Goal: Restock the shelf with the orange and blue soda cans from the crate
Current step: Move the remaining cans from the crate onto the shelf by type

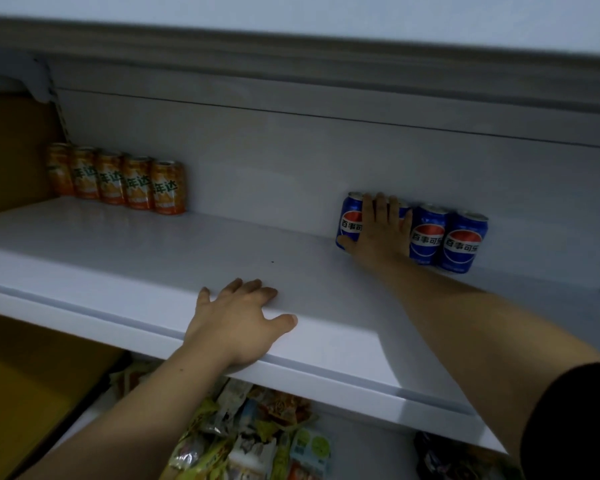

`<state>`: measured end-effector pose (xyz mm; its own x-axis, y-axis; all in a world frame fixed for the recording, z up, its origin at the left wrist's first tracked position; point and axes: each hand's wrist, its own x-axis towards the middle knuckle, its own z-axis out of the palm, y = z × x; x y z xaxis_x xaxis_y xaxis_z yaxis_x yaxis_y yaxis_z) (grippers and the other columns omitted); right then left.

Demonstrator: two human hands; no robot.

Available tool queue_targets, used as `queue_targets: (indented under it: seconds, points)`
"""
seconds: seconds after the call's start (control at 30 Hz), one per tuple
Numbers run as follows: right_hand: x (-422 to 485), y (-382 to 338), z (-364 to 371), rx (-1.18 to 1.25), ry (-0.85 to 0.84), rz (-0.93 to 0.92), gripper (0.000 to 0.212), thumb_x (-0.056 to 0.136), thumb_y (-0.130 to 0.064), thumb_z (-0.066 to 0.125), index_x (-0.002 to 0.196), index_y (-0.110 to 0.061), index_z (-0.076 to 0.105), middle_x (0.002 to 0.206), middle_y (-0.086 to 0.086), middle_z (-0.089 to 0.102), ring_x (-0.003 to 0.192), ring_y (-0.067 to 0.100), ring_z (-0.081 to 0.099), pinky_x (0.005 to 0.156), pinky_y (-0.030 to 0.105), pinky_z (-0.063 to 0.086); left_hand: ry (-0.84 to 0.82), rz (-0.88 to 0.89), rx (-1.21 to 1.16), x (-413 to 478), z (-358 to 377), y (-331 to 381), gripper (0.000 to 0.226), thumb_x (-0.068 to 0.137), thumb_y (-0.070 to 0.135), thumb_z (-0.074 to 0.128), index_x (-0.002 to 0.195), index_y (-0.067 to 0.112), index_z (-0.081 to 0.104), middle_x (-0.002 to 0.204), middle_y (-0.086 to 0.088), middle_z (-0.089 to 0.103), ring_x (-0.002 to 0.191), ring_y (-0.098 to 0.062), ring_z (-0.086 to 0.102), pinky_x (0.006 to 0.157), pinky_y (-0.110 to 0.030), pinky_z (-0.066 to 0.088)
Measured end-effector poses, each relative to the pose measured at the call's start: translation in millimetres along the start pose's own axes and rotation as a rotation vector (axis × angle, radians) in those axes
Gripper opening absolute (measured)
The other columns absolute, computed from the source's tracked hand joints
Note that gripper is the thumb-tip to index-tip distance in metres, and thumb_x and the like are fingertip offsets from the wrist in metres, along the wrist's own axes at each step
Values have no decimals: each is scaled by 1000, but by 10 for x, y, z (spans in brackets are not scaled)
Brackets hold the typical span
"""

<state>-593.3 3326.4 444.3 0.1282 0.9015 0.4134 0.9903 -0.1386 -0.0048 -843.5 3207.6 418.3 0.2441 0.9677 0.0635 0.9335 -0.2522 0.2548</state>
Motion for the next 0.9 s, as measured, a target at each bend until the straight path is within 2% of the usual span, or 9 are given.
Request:
queue_targets:
  seconds: [0.17, 0.27, 0.4, 0.6, 0.73, 0.83, 0.9]
  points:
    - [-336, -45, -104, 157, -127, 14, 93, 88, -68, 41, 155, -20, -1, 163, 7, 1, 149, 27, 0, 120, 49, 1, -47, 17, -46, 21, -58, -27, 66, 85, 69, 37, 144, 40, 32, 157, 10, 20, 145, -16, 15, 115, -54, 5]
    - [-568, -182, -277, 282, -288, 14, 91, 88, -67, 45, 155, -17, 9, 161, 7, 16, 146, 28, 17, 118, 43, 19, -83, 28, -66, -58, -156, -59, 66, 86, 64, 43, 145, 35, 33, 156, 9, 24, 143, -17, 22, 116, -52, 10]
    - [-785, -573, -579, 323, -432, -109, 85, 88, -67, 45, 153, -18, 20, 154, 7, 32, 135, 29, 40, 105, 37, 41, -27, -21, -115, -364, -303, -186, 69, 84, 60, 50, 144, 30, 36, 152, 8, 34, 137, -18, 33, 114, -49, 22]
    - [-1127, -1539, -872, 378, -447, -316, 83, 90, -63, 46, 153, -16, 19, 156, 10, 30, 136, 31, 38, 107, 41, 39, -6, -203, -86, -1152, -479, -727, 74, 82, 64, 53, 144, 28, 36, 154, 5, 29, 140, -19, 29, 113, -46, 26]
    - [-1518, -2307, -974, 435, -462, -525, 84, 91, -62, 46, 154, -14, 19, 159, 8, 23, 143, 31, 28, 114, 41, 30, 39, -428, -113, -1913, -535, -1188, 76, 81, 62, 57, 145, 28, 35, 156, 2, 26, 142, -20, 26, 115, -43, 25]
    - [-1906, -2893, -1060, 462, -488, -693, 82, 91, -63, 47, 152, -15, 23, 156, 8, 31, 138, 30, 36, 108, 39, 36, 58, -598, -146, -2593, -541, -1503, 74, 84, 56, 58, 146, 23, 34, 157, -1, 25, 143, -20, 24, 115, -34, 24]
    - [-2219, -3275, -1101, 462, -564, -798, 82, 92, -62, 46, 153, -14, 21, 155, 9, 31, 136, 30, 38, 104, 39, 39, 59, -715, -184, -3079, -518, -1690, 74, 85, 55, 58, 146, 21, 34, 156, -1, 27, 142, -21, 27, 112, -31, 26]
